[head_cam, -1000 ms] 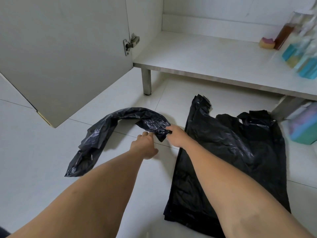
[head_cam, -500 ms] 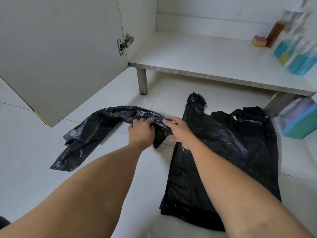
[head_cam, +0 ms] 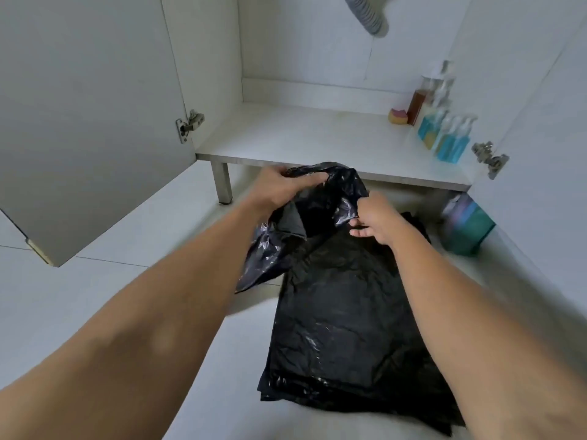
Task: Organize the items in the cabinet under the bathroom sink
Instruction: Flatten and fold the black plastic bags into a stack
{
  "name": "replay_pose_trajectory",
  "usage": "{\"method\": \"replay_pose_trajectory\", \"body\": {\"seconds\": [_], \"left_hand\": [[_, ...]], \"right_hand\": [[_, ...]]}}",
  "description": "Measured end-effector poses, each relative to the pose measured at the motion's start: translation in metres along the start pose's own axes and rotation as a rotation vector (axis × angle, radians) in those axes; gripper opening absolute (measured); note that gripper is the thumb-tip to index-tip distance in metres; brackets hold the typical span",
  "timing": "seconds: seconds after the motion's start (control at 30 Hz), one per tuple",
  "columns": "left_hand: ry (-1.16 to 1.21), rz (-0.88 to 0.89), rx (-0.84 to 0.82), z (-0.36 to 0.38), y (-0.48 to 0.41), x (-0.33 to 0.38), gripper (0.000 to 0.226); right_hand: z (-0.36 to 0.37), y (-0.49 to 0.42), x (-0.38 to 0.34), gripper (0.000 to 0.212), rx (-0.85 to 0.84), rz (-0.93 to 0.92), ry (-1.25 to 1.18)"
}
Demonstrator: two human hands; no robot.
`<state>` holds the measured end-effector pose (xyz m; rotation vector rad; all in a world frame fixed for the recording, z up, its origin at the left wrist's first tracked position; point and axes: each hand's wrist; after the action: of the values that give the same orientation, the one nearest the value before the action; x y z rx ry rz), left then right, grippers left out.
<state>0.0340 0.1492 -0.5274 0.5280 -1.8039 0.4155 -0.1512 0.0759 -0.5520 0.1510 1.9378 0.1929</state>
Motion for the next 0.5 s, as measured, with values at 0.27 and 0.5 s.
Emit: {"method": "replay_pose_trajectory", "body": {"seconds": [0.27, 0.5], "left_hand": [[-0.884, 0.232, -0.026, 0.016, -0.005, 0.076, 0.045], [-0.161, -0.015, 0.060, 0.056, -0.004, 0.087, 0.014]], "right_hand": [[-0.111, 0.003, -0.043, 0.038, 0.208, 0.132, -0.284], [-0.138, 0.000, -0.059, 0.033, 0.399, -0.148, -0.406]]}}
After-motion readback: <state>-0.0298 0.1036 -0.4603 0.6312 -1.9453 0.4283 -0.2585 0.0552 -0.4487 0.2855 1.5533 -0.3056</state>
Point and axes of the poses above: each hand's wrist, its own y-axis away from the middle knuckle, its own z-axis out of the palm, x = y × z, and after that the axes turned 13 degrees about x, right-handed
